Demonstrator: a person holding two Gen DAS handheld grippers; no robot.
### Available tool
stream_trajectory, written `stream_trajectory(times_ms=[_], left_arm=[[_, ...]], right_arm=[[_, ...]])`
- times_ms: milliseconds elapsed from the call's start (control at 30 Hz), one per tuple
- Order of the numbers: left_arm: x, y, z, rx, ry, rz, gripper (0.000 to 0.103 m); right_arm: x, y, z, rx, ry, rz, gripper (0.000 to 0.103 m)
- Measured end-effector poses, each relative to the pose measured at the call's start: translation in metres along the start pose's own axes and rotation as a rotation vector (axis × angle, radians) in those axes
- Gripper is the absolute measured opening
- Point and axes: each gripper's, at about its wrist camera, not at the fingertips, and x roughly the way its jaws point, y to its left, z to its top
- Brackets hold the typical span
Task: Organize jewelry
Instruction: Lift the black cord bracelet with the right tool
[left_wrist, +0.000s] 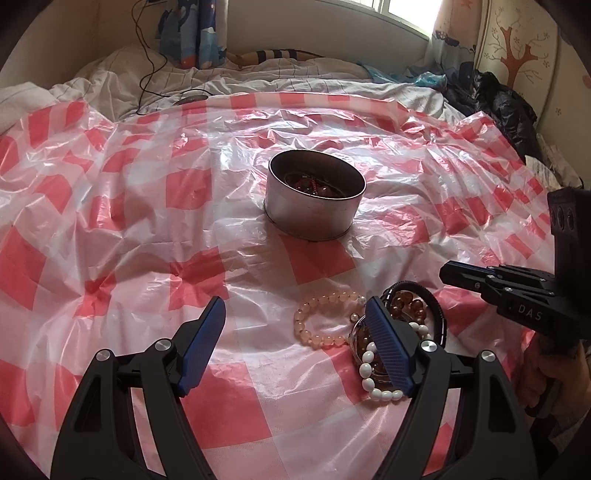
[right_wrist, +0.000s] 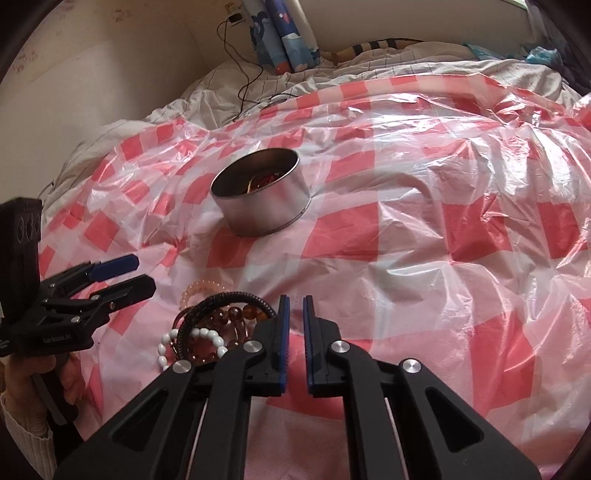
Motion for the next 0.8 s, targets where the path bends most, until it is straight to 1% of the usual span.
stream_trajectory(times_ms=[100, 167, 233, 333, 367, 400, 433, 467, 533, 633, 700, 767, 800], left_arm=[[-0.004, 0.02, 0.001, -0.118, -0.001, -0.129, 0.074], [-0.005, 0.03, 0.001, -0.182, -0.002, -0.176, 0.074], [-0.002, 0.033, 0.0, -0.207, 0.004, -0.178, 0.074], [0.003, 0.024, -0.001, -0.161, 0.021, -0.162, 0.074], [0.004, 0.019, -0.002, -0.139, 0.024, -0.153, 0.074], [0.005, 0.016, -0.002, -0.123, 0.029, -0.149, 0.074], [0.006, 0.014, -0.002, -0.114, 0.037, -0.151, 0.074], [0.008, 0.011, -0.003, -0.104, 0.044, -0.147, 0.074], [0.01, 0.007, -0.004, -0.079, 0.053, -0.121, 0.074], [0.01, 0.007, -0.004, -0.073, 0.045, -0.097, 0.074], [0.006, 0.011, -0.002, -0.089, 0.027, -0.079, 0.074], [0.003, 0.019, -0.002, -0.122, 0.014, -0.075, 0.074], [0.003, 0.022, -0.002, -0.135, 0.011, -0.076, 0.074]], right_arm=[[-0.005, -0.007, 0.002, 0.028, -0.014, -0.001, 0.008], [-0.006, -0.008, 0.003, 0.028, -0.013, 0.001, 0.008], [-0.005, -0.006, 0.003, 0.022, -0.005, -0.001, 0.008], [0.002, -0.006, 0.002, 0.039, 0.037, 0.041, 0.008], [0.004, -0.006, 0.002, 0.046, 0.048, 0.057, 0.023], [0.005, -0.006, 0.002, 0.051, 0.051, 0.071, 0.054], [0.004, -0.005, 0.002, 0.052, 0.042, 0.071, 0.064], [0.002, -0.002, 0.002, 0.042, 0.029, 0.07, 0.065], [0.004, 0.005, 0.002, 0.007, 0.036, 0.055, 0.065], [0.01, 0.018, -0.001, -0.076, 0.042, -0.019, 0.065], [0.013, 0.031, -0.004, -0.166, 0.033, -0.085, 0.053], [0.017, 0.04, -0.007, -0.247, 0.031, -0.155, 0.046], [0.021, 0.044, -0.009, -0.273, 0.042, -0.172, 0.036]])
